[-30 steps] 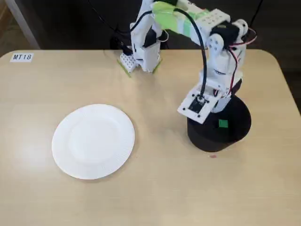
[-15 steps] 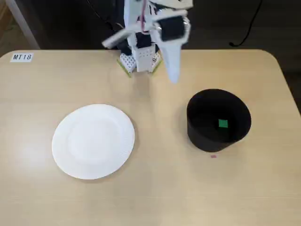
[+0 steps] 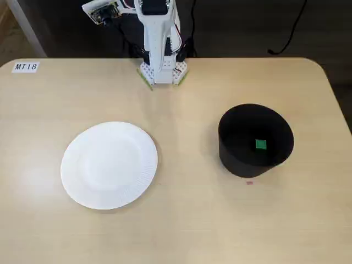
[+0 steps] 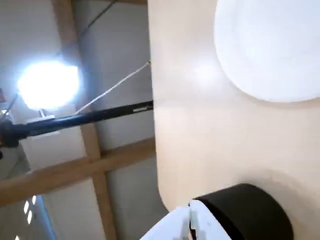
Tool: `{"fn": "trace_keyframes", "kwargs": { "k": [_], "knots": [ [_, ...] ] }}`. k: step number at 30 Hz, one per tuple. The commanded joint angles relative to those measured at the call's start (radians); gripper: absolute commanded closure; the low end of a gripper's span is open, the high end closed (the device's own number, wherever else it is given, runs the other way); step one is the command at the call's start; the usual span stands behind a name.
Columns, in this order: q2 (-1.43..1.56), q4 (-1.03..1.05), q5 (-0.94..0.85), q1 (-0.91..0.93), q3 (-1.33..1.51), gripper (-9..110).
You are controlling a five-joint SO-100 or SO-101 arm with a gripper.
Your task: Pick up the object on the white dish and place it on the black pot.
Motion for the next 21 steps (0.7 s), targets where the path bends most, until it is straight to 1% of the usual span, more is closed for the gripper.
{"fn": "trace_keyframes", "kwargs": {
  "k": [1,9,18,21],
  "knots": [
    [0.104,-0.071,-0.012,-0.018,0.19,102],
    [0.267,-0.158,-0.023,-0.034,0.466,102],
    [0.551,-0.146,-0.005,-0.074,0.718,102],
    [0.551,-0.156,-0.009,-0.095,0.755,102]
  ]
}}
